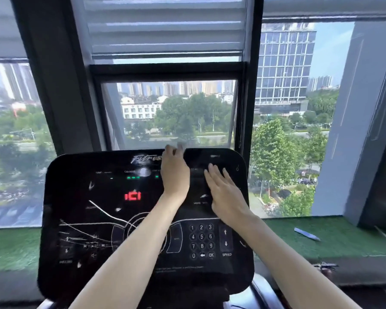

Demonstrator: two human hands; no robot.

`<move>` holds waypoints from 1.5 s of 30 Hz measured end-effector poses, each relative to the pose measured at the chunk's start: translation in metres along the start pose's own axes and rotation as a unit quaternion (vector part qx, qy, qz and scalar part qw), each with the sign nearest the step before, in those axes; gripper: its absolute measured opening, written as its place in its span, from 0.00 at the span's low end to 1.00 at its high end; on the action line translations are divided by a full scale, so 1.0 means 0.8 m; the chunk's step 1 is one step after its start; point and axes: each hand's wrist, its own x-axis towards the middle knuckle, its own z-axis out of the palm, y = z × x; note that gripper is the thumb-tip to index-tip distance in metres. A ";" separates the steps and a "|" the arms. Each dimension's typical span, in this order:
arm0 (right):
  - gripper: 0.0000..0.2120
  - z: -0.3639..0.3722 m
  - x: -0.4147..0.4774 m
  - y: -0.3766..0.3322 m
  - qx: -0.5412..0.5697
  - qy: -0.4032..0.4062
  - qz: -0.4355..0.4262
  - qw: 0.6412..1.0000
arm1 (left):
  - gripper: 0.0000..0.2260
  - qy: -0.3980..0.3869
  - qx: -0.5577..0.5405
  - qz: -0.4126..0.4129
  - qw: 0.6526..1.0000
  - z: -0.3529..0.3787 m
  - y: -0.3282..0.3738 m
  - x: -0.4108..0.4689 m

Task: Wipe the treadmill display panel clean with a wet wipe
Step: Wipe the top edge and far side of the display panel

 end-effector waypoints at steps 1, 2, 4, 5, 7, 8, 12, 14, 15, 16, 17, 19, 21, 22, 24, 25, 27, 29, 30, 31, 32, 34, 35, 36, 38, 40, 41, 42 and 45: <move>0.36 -0.001 0.000 0.004 -0.002 -0.003 -0.006 1.000 | 0.21 -0.029 0.011 0.057 0.998 0.007 0.013 -0.005; 0.36 -0.002 0.000 0.007 -0.004 -0.003 -0.013 1.000 | 0.20 -0.061 0.010 0.106 0.992 0.010 0.022 -0.008; 0.37 -0.006 -0.003 0.014 0.000 0.000 -0.022 1.000 | 0.19 -0.080 0.002 0.134 0.988 0.004 0.023 -0.003; 0.37 -0.007 -0.007 0.018 0.001 0.002 -0.021 1.000 | 0.19 -0.054 0.003 0.110 0.992 0.002 0.014 0.002; 0.37 -0.007 -0.017 0.025 0.006 0.011 0.001 1.000 | 0.17 0.046 -0.032 -0.037 0.998 0.001 -0.004 0.005; 0.37 -0.006 -0.020 0.026 0.010 0.018 0.015 1.000 | 0.16 0.092 -0.061 -0.119 0.987 0.002 -0.002 0.002; 0.37 0.003 -0.022 0.020 -0.002 0.006 0.030 1.000 | 0.18 0.052 -0.040 -0.016 0.998 0.025 0.055 -0.021; 0.36 0.001 -0.020 0.023 -0.011 0.009 0.026 1.000 | 0.17 -0.043 -0.009 0.132 0.990 0.030 0.057 -0.023; 0.35 -0.001 -0.020 0.027 -0.010 0.014 0.022 1.000 | 0.17 -0.050 -0.004 0.128 0.990 0.028 0.049 -0.014; 0.35 -0.003 -0.020 0.029 -0.007 0.018 0.017 1.000 | 0.16 -0.021 -0.013 0.075 0.997 0.026 0.038 -0.006; 0.35 -0.005 -0.020 0.031 -0.004 0.020 0.012 1.000 | 0.14 0.021 -0.026 -0.013 0.999 0.023 0.030 0.000; 0.35 -0.005 -0.022 0.030 -0.007 0.019 0.007 1.000 | 0.14 0.083 -0.048 -0.121 0.988 0.018 0.032 -0.002; 0.35 -0.004 -0.023 0.030 -0.014 0.013 0.008 1.000 | 0.19 0.036 -0.023 -0.019 0.999 0.023 0.050 -0.010; 0.35 -0.003 -0.023 0.031 -0.017 0.009 0.008 1.000 | 0.20 -0.013 -0.005 0.078 0.997 0.026 0.054 -0.017; 0.36 -0.003 -0.022 0.034 -0.016 0.008 0.004 1.000 | 0.22 -0.073 0.023 0.196 0.978 0.025 0.043 -0.016; 0.36 -0.003 -0.022 0.034 -0.011 0.012 0.002 1.000 | 0.24 -0.061 0.018 0.157 0.986 0.022 0.032 -0.007; 0.37 -0.002 -0.021 0.032 -0.007 0.015 0.005 1.000 | 0.25 0.005 0.013 0.011 1.000 0.015 0.021 0.007; 0.37 0.000 -0.023 0.030 -0.007 0.001 0.010 1.000 | 0.25 0.008 0.032 -0.005 0.999 0.016 0.030 0.004; 0.36 -0.001 -0.022 0.031 -0.010 -0.002 0.010 1.000 | 0.24 -0.023 0.037 0.057 0.997 0.021 0.038 -0.002; 0.36 -0.003 -0.021 0.032 -0.013 0.005 0.005 1.000 | 0.21 -0.054 0.038 0.134 0.989 0.021 0.043 -0.008; 0.36 -0.005 -0.020 0.033 -0.016 0.015 -0.001 1.000 | 0.19 -0.082 0.037 0.191 0.978 0.021 0.043 -0.007; 0.35 -0.007 -0.022 0.032 -0.013 0.011 -0.007 1.000 | 0.15 -0.104 0.010 0.146 0.984 0.017 0.034 -0.001; 0.35 -0.007 -0.022 0.032 -0.009 0.007 -0.002 1.000 | 0.15 -0.081 0.002 0.084 0.993 0.016 0.031 0.002; 0.36 -0.006 -0.024 0.031 -0.008 0.008 0.004 1.000 | 0.16 -0.042 0.011 0.034 0.998 0.015 0.030 0.002; 0.36 -0.005 -0.026 0.027 0.000 0.014 0.003 1.000 | 0.18 -0.022 0.031 0.023 0.999 0.014 0.043 -0.003; 0.36 -0.006 -0.023 0.027 0.007 0.023 -0.007 1.000 | 0.18 -0.084 0.042 0.138 0.986 0.020 0.057 -0.015; 0.35 -0.008 -0.021 0.028 0.008 0.026 -0.009 1.000 | 0.18 -0.110 0.042 0.180 0.977 0.018 0.059 -0.017; 0.35 -0.011 -0.019 0.029 0.009 0.031 -0.008 0.999 | 0.19 -0.117 0.043 0.178 0.976 0.015 0.057 -0.012; 0.34 -0.014 -0.027 0.030 0.027 0.035 0.014 0.999 | 0.21 -0.045 0.028 0.035 0.998 0.011 0.048 -0.002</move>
